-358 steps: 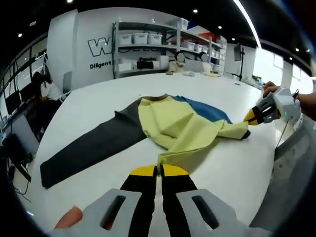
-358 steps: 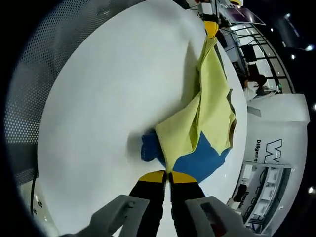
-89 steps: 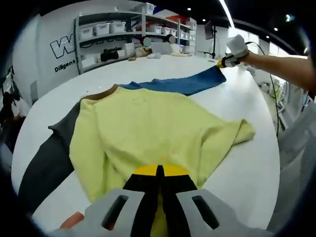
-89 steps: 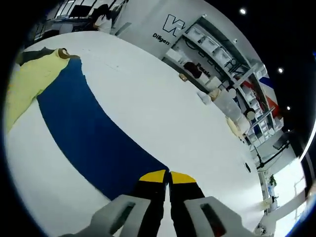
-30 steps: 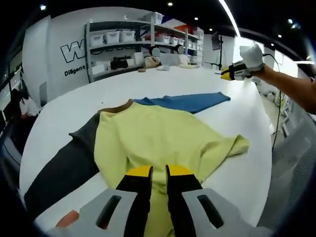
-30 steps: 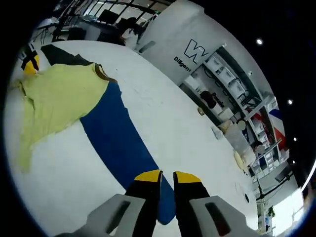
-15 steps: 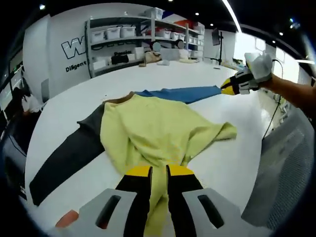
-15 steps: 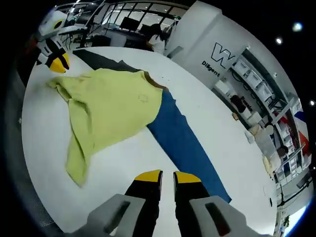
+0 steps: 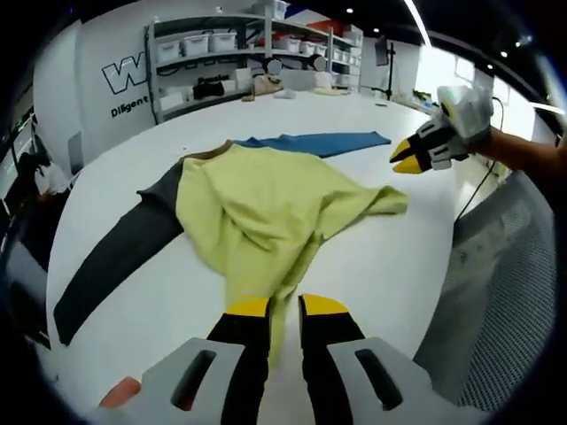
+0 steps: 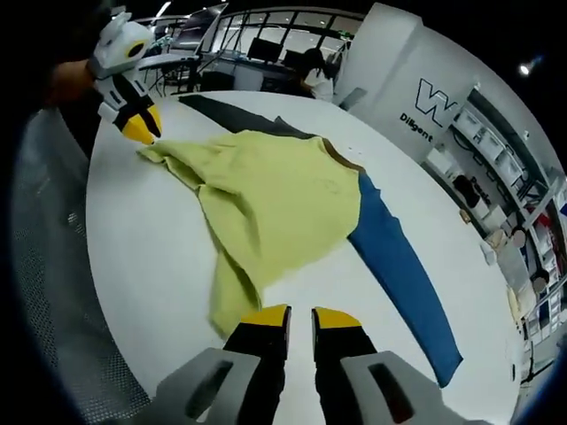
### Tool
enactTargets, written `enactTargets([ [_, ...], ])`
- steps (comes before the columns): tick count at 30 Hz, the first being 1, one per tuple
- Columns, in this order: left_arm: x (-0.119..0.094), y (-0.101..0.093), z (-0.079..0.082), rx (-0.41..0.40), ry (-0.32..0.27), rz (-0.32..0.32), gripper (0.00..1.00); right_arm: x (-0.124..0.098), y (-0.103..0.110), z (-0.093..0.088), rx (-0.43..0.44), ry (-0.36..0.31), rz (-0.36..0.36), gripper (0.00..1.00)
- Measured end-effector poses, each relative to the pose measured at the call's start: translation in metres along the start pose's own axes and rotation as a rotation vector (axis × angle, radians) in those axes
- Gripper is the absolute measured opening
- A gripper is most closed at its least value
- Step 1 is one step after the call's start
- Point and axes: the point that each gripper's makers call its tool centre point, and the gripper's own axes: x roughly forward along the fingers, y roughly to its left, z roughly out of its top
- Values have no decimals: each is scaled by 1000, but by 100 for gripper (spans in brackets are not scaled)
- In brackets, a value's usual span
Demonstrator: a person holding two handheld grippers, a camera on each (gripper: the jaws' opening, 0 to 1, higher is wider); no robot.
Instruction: Fold the garment on the visible template until the final outline fits inside the template.
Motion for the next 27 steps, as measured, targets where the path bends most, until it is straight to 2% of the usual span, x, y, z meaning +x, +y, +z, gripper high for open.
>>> enactTargets([
  [6, 3, -1, -22, 58, 95, 5, 12, 0, 16, -2, -16, 23, 45, 8],
  [10, 8, 2, -38, 60, 158, -3, 15, -1, 22, -4, -7, 33, 71, 9],
  [14, 11, 3, -37, 81, 163, -5, 16, -3, 23, -5, 28, 29, 92, 10],
  [17, 14, 4, -41, 115, 187, -7, 16, -2, 27, -8, 50, 39, 119, 11],
  [27, 16, 11, -39, 105, 157, 3, 12, 8, 30, -13, 97, 52, 155, 11],
])
